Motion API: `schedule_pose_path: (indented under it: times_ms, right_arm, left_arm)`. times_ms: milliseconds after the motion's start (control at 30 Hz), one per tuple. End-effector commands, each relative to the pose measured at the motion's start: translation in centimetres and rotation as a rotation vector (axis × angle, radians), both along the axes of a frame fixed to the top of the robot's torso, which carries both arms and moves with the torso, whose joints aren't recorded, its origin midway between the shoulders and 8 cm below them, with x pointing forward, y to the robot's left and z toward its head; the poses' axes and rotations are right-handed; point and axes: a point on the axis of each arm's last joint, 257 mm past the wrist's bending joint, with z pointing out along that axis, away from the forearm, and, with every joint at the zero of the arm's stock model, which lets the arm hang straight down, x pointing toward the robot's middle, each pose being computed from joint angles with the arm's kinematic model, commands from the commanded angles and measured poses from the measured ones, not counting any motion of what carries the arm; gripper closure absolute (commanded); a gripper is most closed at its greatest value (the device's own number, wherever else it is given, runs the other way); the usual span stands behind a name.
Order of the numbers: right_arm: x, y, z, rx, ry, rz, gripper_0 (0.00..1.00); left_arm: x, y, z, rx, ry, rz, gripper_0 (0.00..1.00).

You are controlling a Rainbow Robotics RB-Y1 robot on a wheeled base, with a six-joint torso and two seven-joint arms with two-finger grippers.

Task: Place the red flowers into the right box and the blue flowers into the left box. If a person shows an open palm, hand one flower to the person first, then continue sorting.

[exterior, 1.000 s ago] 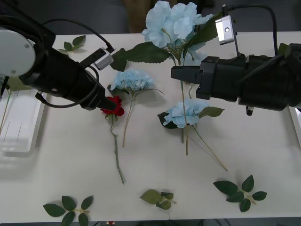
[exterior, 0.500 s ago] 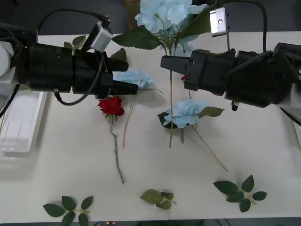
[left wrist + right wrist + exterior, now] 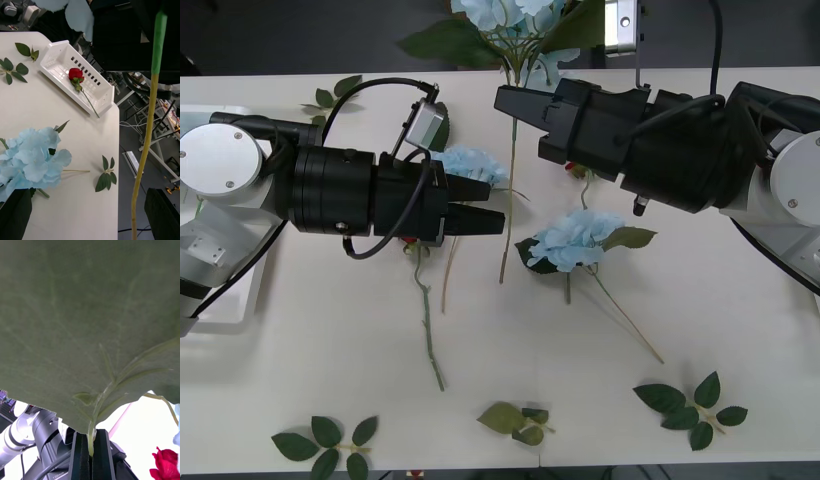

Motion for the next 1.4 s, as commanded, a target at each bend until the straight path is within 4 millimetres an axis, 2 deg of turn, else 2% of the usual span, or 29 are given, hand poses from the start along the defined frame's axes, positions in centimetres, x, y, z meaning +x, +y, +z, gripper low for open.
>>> schedule_pose_path:
  times_ms: [33, 167, 633, 667, 700, 733, 767, 933, 1233, 1267, 1300, 1333, 1400]
  right_arm:
    - [-0.2, 1.1, 1.9, 0.010, -0.057, 0.014, 1.00]
    - [-0.2, 1.1, 1.9, 0.005, -0.059, 0.013, 1.00]
    - [-0.1, 1.1, 2.0, 0.010, -0.062, 0.010, 1.00]
    - [-0.1, 1.1, 2.0, 0.011, -0.062, 0.009, 1.00]
    - [-0.1, 1.1, 2.0, 0.012, -0.063, 0.009, 1.00]
    - [-0.1, 1.1, 2.1, 0.013, -0.063, 0.010, 1.00]
    - [-0.1, 1.1, 2.1, 0.013, -0.063, 0.010, 1.00]
    - [-0.1, 1.1, 2.0, 0.013, -0.063, 0.008, 1.00]
    - [0.0, 1.0, 2.0, 0.011, -0.069, 0.005, 1.00]
    - [-0.1, 1.1, 2.0, 0.009, -0.071, 0.006, 0.86]
    - [0.0, 0.9, 2.0, 0.006, -0.075, 0.004, 0.58]
    - [0.0, 0.9, 1.9, 0.000, -0.076, 0.003, 0.46]
    - [0.2, 0.5, 1.7, -0.013, -0.079, -0.004, 0.34]
  left_arm:
    - [-0.2, -1.7, 1.6, -0.067, -0.064, -0.017, 0.13]
    - [-0.3, -2.8, 2.9, -0.113, -0.061, -0.023, 0.13]
    - [-0.3, -5.1, 4.8, -0.202, -0.065, -0.017, 0.13]
    - [-0.3, -5.3, 4.9, -0.207, -0.063, -0.016, 0.21]
    - [-0.3, -5.4, 5.0, -0.211, -0.063, -0.015, 0.41]
    - [-0.4, -5.6, 4.9, -0.213, -0.057, -0.015, 0.95]
    - [-0.3, -5.7, 4.9, -0.215, -0.056, -0.011, 1.00]
    - [0.2, -6.2, 5.0, -0.227, -0.055, 0.012, 1.00]
    - [0.3, -5.9, 5.0, -0.225, -0.055, 0.018, 1.00]
    - [0.3, -5.9, 4.9, -0.222, -0.054, 0.016, 1.00]
    - [0.4, -5.9, 4.9, -0.222, -0.056, 0.017, 1.00]
    - [0.4, -5.8, 5.0, -0.221, -0.057, 0.019, 1.00]
    - [0.4, -5.7, 4.8, -0.216, -0.058, 0.020, 1.00]
